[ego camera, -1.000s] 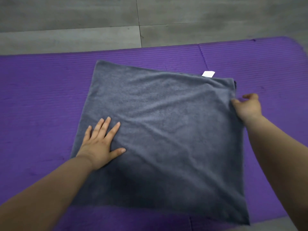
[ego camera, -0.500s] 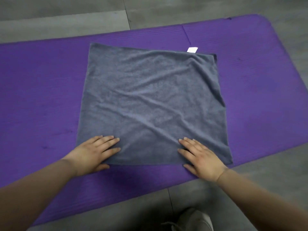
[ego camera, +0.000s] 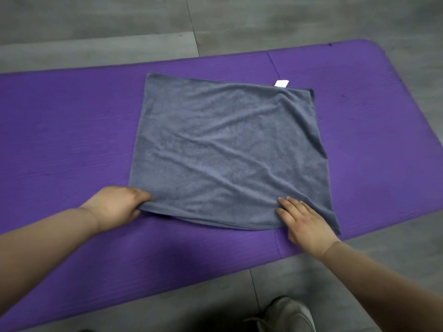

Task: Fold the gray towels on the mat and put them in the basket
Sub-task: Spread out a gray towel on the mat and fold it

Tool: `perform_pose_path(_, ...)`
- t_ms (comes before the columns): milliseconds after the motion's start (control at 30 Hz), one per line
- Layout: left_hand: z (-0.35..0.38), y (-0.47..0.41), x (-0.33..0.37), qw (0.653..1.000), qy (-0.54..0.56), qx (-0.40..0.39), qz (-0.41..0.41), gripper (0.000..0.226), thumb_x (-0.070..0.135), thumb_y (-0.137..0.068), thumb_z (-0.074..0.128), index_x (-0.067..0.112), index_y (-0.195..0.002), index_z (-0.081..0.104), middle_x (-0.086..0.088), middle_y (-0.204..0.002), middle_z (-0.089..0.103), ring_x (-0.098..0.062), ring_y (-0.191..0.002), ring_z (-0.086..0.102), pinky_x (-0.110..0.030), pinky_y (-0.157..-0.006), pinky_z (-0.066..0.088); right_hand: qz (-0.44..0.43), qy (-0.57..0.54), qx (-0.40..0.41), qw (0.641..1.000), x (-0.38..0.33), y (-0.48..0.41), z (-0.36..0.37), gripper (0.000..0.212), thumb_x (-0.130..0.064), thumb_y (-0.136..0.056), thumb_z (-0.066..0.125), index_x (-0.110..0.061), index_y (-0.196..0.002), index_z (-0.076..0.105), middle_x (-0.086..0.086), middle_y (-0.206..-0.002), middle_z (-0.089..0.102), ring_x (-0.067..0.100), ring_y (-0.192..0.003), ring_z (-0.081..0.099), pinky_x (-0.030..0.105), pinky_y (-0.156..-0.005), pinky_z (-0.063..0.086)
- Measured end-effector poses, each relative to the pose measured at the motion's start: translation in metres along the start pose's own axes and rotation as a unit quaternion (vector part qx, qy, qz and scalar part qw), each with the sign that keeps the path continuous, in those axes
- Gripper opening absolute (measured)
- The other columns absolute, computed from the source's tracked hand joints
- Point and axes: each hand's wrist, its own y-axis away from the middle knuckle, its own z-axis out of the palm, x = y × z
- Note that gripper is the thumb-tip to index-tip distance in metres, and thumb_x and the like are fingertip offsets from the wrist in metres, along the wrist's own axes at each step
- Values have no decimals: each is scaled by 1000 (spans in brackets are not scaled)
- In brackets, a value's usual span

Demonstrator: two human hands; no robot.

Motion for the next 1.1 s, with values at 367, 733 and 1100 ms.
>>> perform_pose_path(367,-26,25,-3,980,187,-59,27,15,17,-96,38,30,-102,42,-3,-109,58,-16,-98,54,-19,-77,33,49,12,-95,994,3,6,-17,58,-46,-20,85,-16,-65,64,2,-66,65,20,-56,64,28,-45,53)
perform_pose_path(733,-15,22,-16,938,340,-56,35,28,9,-91,49,37,-86,50,31,-77,60,29,-74,45,7,-69,32,277,-100,-124,947,3,14,-44,18,1,-72,52,-7,-81,66,14,-82,69,30,-76,68,33,-58,51)
perform_pose_path(1100,-32,-2,-47,889,441,62,-108,11,11,-83,64,19,-75,62,14,-62,64,15,-52,53,0,-58,39,267,-277,-215,898,66,-33,-111,21,-6,-76,61,-22,-63,56,-4,-58,52,11,-68,51,19,-55,36)
